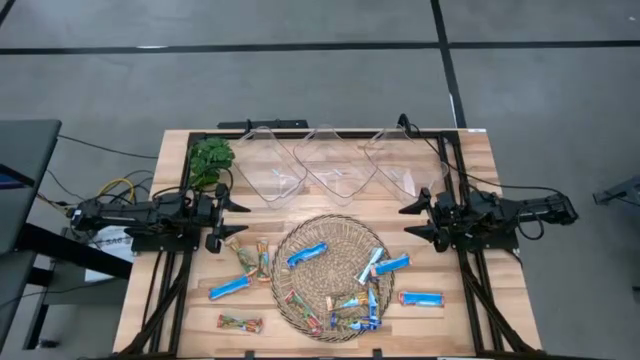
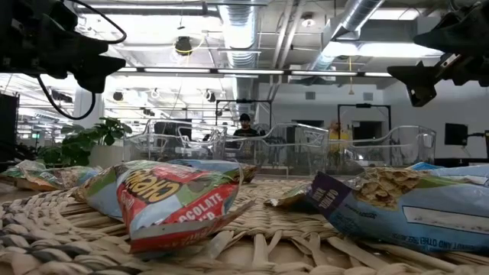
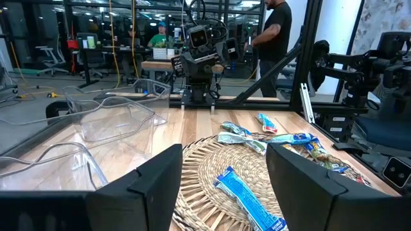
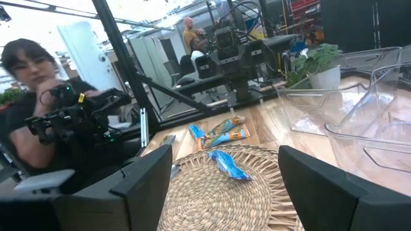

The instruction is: Pick and place Granola Bars by type

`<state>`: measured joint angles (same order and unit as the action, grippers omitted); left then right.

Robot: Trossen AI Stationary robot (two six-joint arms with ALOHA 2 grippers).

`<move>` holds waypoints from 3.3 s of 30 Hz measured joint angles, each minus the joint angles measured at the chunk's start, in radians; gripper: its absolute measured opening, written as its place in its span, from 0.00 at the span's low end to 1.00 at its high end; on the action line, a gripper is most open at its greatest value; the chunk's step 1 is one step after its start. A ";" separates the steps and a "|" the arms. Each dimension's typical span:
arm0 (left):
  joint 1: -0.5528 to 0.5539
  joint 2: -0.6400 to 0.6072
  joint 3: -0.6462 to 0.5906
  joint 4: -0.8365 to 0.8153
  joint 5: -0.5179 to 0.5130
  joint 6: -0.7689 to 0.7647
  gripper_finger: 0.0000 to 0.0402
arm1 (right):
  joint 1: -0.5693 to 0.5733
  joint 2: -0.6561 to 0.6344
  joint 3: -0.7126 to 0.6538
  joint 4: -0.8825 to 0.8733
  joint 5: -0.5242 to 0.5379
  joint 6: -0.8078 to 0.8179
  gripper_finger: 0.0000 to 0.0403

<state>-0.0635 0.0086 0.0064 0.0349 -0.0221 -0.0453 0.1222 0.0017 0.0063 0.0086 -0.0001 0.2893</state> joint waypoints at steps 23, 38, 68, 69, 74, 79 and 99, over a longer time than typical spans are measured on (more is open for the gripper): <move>0.000 0.000 0.000 0.000 0.000 0.000 0.55 | 0.000 0.000 0.000 0.000 0.000 0.000 0.69; 0.000 0.220 0.006 0.020 -0.126 0.026 0.55 | 0.000 0.000 0.000 0.000 0.000 0.000 0.69; -0.286 1.543 0.906 -0.341 -0.237 -0.289 0.55 | 0.000 0.000 0.000 0.000 0.000 0.000 0.69; -0.290 1.563 0.910 -0.345 -0.237 -0.308 0.55 | 0.000 0.000 0.000 0.000 0.000 0.000 0.69; -0.294 1.631 0.917 -0.328 -0.267 -0.356 0.55 | 0.000 0.000 0.000 0.000 0.000 0.000 0.69; -0.293 1.649 0.918 -0.336 -0.315 -0.362 0.55 | 0.000 0.000 0.000 0.000 0.000 0.000 0.69; -0.272 1.747 0.918 -0.254 -0.342 -0.316 0.52 | 0.000 0.018 0.000 0.000 0.000 0.000 0.69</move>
<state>-0.3355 1.7557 0.9245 -0.2188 -0.3637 -0.3609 0.1223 0.0194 0.0059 0.0090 0.0000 0.2891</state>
